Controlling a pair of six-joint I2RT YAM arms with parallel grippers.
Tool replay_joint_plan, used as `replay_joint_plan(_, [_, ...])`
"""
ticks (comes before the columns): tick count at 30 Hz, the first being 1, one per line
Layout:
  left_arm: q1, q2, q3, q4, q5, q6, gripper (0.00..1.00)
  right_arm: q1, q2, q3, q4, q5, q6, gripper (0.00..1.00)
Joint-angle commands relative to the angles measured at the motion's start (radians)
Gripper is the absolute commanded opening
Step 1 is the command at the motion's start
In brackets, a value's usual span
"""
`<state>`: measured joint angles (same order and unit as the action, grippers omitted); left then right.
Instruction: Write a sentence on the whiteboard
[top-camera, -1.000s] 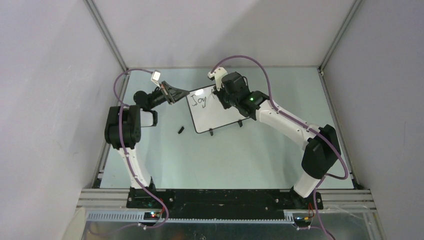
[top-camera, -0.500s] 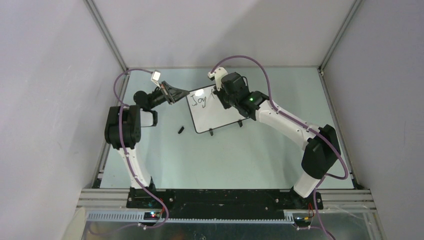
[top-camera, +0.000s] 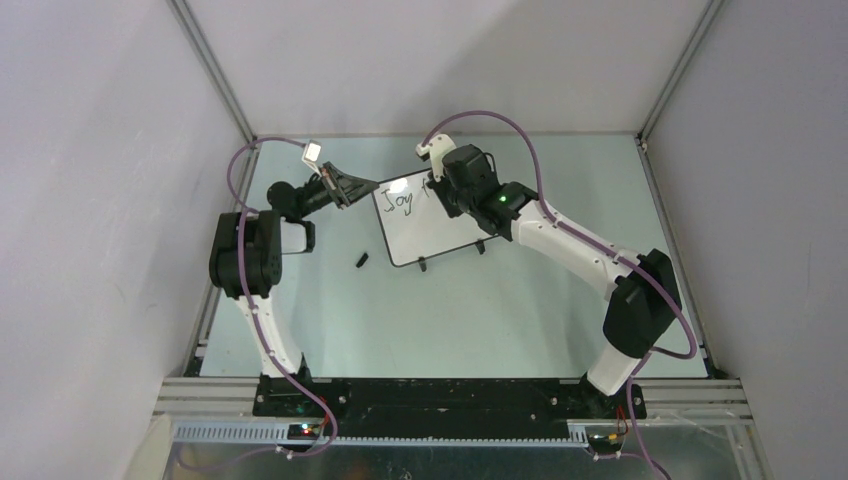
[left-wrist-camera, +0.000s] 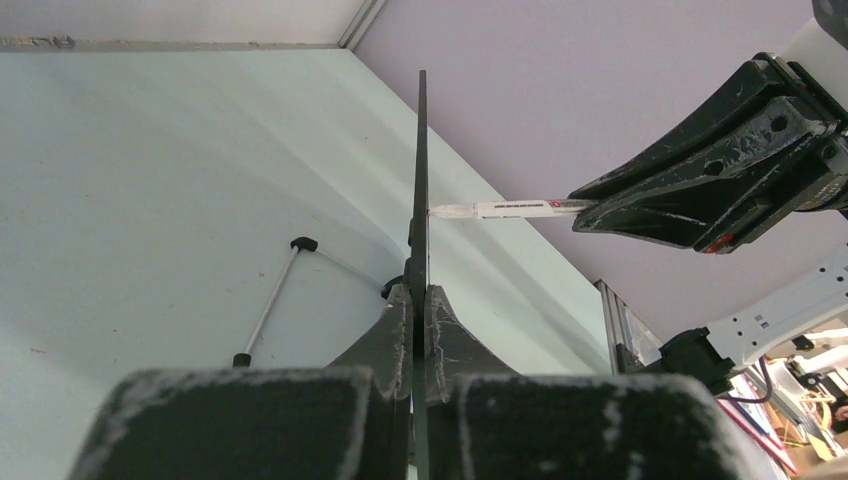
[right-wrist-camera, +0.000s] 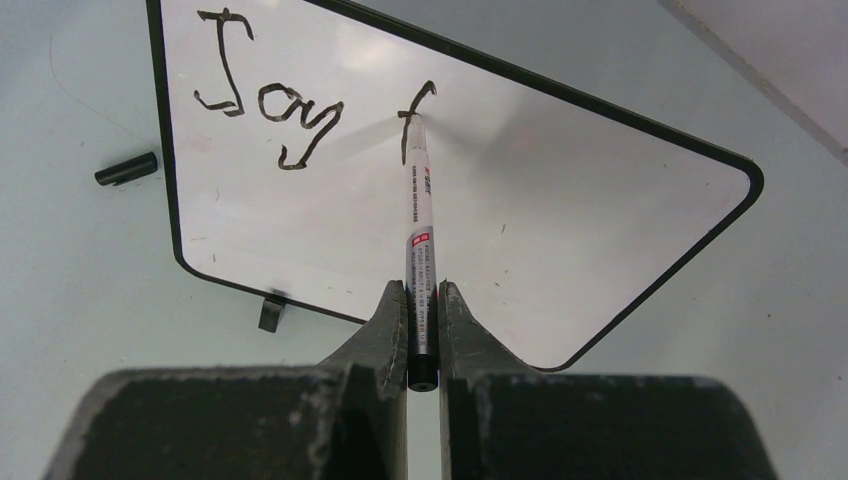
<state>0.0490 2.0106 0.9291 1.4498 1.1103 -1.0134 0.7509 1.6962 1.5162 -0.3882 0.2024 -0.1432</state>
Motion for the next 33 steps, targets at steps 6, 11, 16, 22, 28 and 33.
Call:
replay_joint_plan(6, [-0.003,-0.015,0.019,0.075,0.024,-0.002,0.0,-0.021,-0.138,-0.026,0.061,-0.025,0.021,0.0])
replay_joint_plan(11, [-0.003,-0.016,0.017,0.076,0.025,-0.001,0.0,-0.033,-0.136,-0.038,0.058,-0.027,0.021,0.0])
replay_joint_plan(16, [-0.004,-0.016,0.015,0.075,0.023,0.0,0.0,-0.043,-0.124,-0.043,0.065,-0.03,0.022,0.0])
replay_joint_plan(22, [-0.002,-0.015,0.017,0.076,0.024,-0.002,0.0,-0.048,-0.122,-0.078,0.114,-0.009,0.022,0.0])
replay_joint_plan(28, [-0.003,-0.015,0.016,0.074,0.022,-0.001,0.0,-0.049,-0.127,-0.096,0.136,-0.008,0.024,0.0])
replay_joint_plan(33, [-0.003,-0.015,0.016,0.075,0.021,-0.001,0.0,-0.048,-0.128,-0.106,0.15,-0.011,0.025,0.0])
